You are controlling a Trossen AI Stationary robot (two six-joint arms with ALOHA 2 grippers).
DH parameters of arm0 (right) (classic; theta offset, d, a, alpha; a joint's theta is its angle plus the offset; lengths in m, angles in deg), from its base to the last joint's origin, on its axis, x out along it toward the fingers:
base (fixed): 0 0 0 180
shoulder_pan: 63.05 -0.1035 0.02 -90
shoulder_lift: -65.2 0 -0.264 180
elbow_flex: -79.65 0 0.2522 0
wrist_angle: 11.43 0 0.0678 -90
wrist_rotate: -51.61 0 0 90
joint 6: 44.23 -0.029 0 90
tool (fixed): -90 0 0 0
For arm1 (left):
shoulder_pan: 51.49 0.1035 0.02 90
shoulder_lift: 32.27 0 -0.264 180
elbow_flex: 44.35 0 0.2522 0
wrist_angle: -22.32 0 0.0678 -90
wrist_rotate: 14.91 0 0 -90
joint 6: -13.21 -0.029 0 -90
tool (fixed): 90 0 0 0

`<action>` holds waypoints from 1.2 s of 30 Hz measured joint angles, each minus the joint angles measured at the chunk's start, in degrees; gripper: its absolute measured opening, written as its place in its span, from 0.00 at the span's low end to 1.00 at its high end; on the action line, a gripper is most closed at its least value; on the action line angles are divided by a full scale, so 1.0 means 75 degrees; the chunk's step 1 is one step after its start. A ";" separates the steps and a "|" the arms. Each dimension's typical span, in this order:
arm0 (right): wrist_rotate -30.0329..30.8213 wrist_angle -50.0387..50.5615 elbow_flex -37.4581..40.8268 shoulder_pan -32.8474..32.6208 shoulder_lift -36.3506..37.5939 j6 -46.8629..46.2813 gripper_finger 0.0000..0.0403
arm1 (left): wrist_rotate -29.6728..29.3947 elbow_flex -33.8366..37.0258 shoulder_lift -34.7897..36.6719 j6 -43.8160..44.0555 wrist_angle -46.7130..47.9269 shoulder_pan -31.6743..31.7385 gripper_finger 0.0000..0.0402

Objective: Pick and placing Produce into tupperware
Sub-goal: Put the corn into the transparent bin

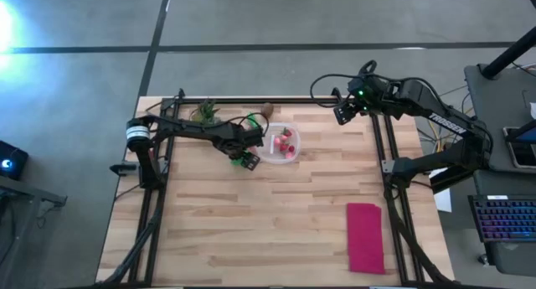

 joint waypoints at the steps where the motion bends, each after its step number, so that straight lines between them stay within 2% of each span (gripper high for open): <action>1: 0.0000 0.0000 0.0000 0.0001 0.0000 0.0000 0.59 | 0.0000 0.0019 0.0000 0.0003 0.0015 0.0005 0.64; 27: 0.0000 -0.0009 0.0000 0.0000 0.0000 -0.0005 0.59 | -0.0224 0.0002 -0.0035 -0.0189 -0.0346 0.0044 0.64; 36: 0.0000 -0.0009 0.0000 0.0001 0.0000 -0.0006 0.59 | -0.0227 0.0000 -0.0035 -0.0198 -0.0320 0.0055 0.52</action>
